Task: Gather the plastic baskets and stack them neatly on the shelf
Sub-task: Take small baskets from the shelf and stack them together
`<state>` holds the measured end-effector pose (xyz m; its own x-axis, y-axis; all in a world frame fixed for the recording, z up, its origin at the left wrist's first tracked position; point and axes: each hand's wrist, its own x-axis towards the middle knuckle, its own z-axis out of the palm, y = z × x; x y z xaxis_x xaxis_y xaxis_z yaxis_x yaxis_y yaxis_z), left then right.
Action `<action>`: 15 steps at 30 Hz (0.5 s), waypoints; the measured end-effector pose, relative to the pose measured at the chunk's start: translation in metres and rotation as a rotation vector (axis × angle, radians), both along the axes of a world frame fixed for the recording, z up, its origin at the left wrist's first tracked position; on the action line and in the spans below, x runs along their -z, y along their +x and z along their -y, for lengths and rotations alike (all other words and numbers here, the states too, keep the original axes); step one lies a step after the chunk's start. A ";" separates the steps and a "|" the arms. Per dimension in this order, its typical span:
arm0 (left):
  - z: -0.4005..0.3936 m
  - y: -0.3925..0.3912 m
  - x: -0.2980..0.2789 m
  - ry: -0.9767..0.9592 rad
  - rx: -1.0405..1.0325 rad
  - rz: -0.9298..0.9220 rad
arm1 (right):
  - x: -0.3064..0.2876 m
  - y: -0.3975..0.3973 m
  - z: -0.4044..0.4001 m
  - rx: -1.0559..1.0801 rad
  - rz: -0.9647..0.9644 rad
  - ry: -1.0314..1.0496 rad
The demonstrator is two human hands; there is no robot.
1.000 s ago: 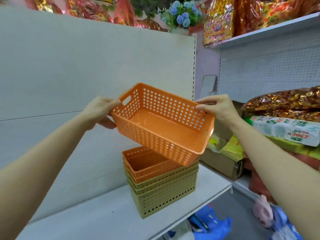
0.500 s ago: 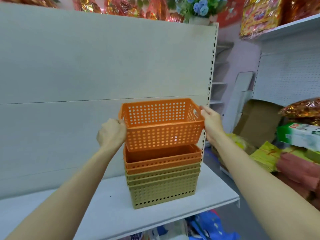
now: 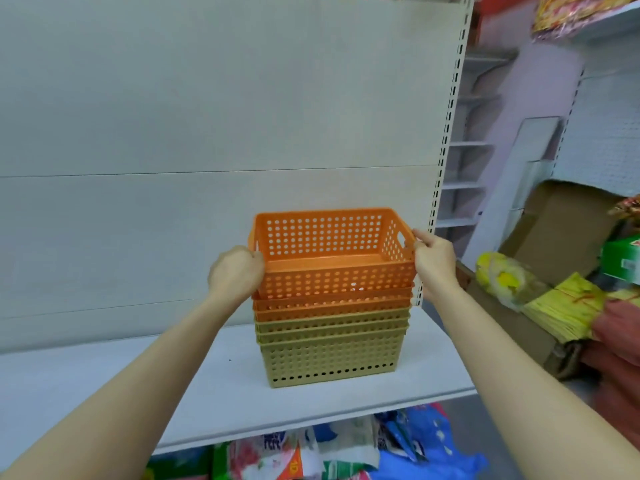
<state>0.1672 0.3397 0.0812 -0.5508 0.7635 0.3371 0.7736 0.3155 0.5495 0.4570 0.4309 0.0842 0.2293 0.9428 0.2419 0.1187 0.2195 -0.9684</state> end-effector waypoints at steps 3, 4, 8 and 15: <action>0.003 0.002 0.001 0.004 -0.051 -0.060 | -0.004 0.002 0.006 0.082 0.169 0.026; 0.002 0.003 0.000 -0.017 -0.055 -0.051 | -0.006 0.000 0.008 0.086 0.195 0.023; -0.002 0.002 0.009 -0.130 -0.005 0.153 | 0.011 -0.006 0.010 -0.004 0.249 -0.037; 0.020 0.019 0.064 0.196 0.233 0.553 | 0.060 -0.019 0.027 -0.026 0.063 -0.017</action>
